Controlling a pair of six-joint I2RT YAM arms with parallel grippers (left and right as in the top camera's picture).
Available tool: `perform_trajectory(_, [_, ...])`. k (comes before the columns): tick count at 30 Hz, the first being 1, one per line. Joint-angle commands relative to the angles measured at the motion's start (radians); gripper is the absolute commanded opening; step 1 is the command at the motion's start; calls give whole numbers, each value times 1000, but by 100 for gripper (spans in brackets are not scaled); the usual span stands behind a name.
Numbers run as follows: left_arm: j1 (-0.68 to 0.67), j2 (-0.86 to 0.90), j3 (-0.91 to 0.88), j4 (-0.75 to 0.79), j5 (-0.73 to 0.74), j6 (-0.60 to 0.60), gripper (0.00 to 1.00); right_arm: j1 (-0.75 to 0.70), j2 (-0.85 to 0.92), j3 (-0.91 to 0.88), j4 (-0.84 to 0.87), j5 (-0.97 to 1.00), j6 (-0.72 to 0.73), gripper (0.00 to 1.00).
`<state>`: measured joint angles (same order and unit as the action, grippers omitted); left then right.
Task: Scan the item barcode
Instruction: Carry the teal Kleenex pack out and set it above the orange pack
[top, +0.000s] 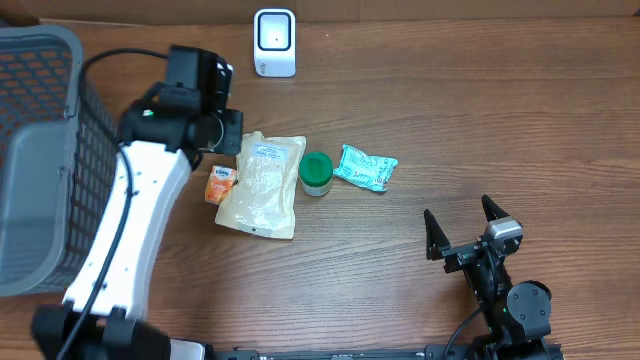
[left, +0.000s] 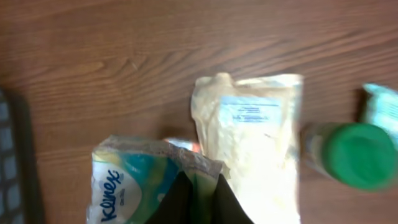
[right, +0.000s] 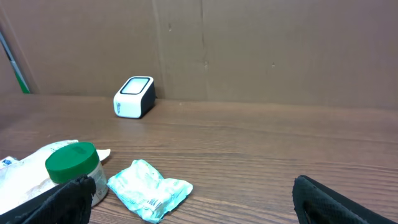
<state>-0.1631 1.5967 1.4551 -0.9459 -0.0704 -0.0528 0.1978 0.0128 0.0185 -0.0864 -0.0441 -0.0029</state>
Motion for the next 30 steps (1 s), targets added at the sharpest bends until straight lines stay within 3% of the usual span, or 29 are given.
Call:
perform_trajectory(1, [10, 56, -60, 79, -39, 32, 4, 4, -10, -10, 6, 9, 1, 100])
perform_trajectory(6, [15, 171, -98, 223, -38, 31, 4, 4, -10, -10, 6, 9, 2, 100])
perform_trajectory(12, [19, 282, -98, 246, -42, -27, 5, 4, -10, -10, 6, 9, 2, 100])
perform_trajectory(14, [21, 293, -98, 240, -42, -62, 15, 4, -10, -10, 6, 9, 2, 100])
perform_trajectory(16, [21, 292, -97, 243, -41, -85, 42, 4, -10, -10, 6, 9, 1, 100])
perform_trajectory(18, [20, 290, -84, 239, -35, -87, 57, 4, -10, -10, 6, 9, 1, 100])
perform_trajectory(21, [19, 288, -28, 178, -19, -114, 64, 4, -10, -10, 6, 9, 1, 100])
perform_trajectory(30, [18, 230, 307, -132, 183, -115, 66, 4, -10, -10, 6, 9, 2, 100])
